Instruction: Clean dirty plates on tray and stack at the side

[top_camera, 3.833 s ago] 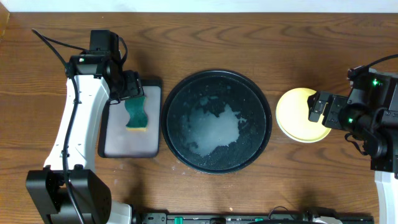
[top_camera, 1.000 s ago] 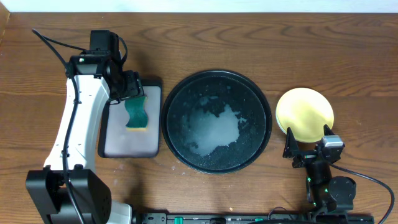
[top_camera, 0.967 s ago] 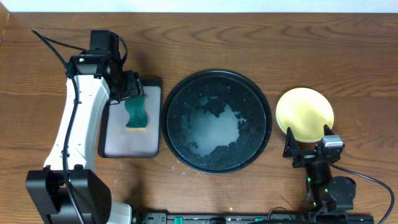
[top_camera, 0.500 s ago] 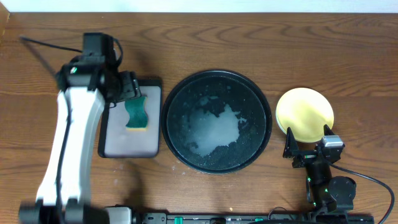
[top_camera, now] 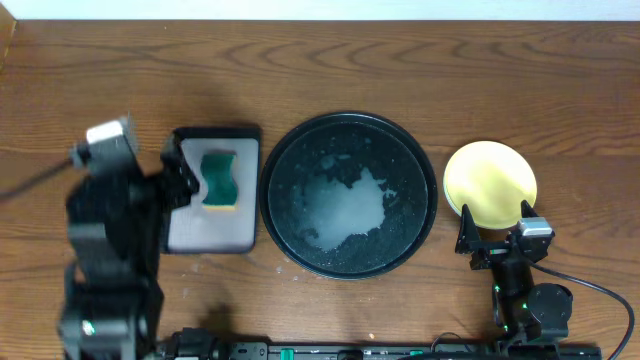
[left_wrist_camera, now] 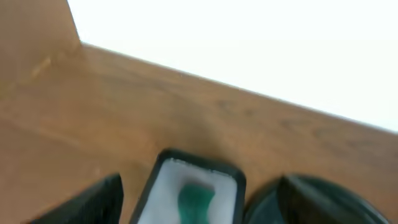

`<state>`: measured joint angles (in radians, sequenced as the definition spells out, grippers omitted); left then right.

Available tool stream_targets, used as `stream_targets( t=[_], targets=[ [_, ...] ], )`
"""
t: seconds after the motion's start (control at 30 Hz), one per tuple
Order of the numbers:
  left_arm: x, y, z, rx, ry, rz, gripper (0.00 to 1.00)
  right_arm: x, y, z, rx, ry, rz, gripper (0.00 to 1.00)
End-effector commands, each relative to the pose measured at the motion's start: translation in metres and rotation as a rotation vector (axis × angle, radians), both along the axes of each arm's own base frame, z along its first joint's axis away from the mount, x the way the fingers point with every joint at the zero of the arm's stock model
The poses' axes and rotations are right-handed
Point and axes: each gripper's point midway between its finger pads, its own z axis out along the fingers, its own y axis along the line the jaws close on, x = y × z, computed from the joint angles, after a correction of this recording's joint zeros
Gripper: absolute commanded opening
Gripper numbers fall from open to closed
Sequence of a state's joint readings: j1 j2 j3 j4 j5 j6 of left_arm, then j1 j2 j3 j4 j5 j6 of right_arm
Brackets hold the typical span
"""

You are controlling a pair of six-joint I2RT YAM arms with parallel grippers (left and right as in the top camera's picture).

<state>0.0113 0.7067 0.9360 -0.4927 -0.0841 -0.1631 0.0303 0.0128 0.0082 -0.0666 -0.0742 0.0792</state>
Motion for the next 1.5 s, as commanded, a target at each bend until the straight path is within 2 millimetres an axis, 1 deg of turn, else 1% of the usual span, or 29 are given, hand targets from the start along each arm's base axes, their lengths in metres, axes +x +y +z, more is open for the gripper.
stream_targets(
  t=[0.0,0.17,0.27,0.4,0.53,0.7,0.87,0.9,1.47],
  targets=[
    [-0.009,0.003,-0.035,0.042,-0.018,0.003,0.79,-0.001,0.003,0.000,0.009,-0.001,0.010,0.99],
    [-0.025,0.005,-0.068,0.042,-0.128,0.012,0.79,-0.001,0.003,0.000,0.009,-0.001,0.010,0.99],
    [-0.030,0.006,-0.085,0.044,-0.197,0.016,0.79,-0.001,0.003,0.000,0.009,-0.001,0.010,0.99],
    [-0.033,0.005,-0.102,0.045,-0.278,0.017,0.79,-0.001,0.003,0.000,0.009,-0.001,0.010,0.99],
    [-0.033,0.005,-0.123,0.047,-0.319,0.019,0.79,-0.001,0.003,0.000,0.009,-0.001,0.010,0.99],
    [-0.030,0.006,-0.150,0.046,-0.302,0.018,0.79,-0.001,0.003,0.000,0.009,-0.001,0.010,0.99],
    [-0.032,0.006,-0.176,0.044,-0.201,0.017,0.79,-0.001,0.003,0.000,0.009,-0.001,0.010,0.99],
    [-0.032,0.005,-0.178,0.044,-0.191,0.016,0.79,-0.001,0.003,0.000,0.009,-0.001,0.010,0.99],
    [-0.032,0.005,-0.178,0.043,-0.191,0.016,0.79,-0.001,0.003,0.000,0.009,-0.001,0.010,0.99]
  ],
)
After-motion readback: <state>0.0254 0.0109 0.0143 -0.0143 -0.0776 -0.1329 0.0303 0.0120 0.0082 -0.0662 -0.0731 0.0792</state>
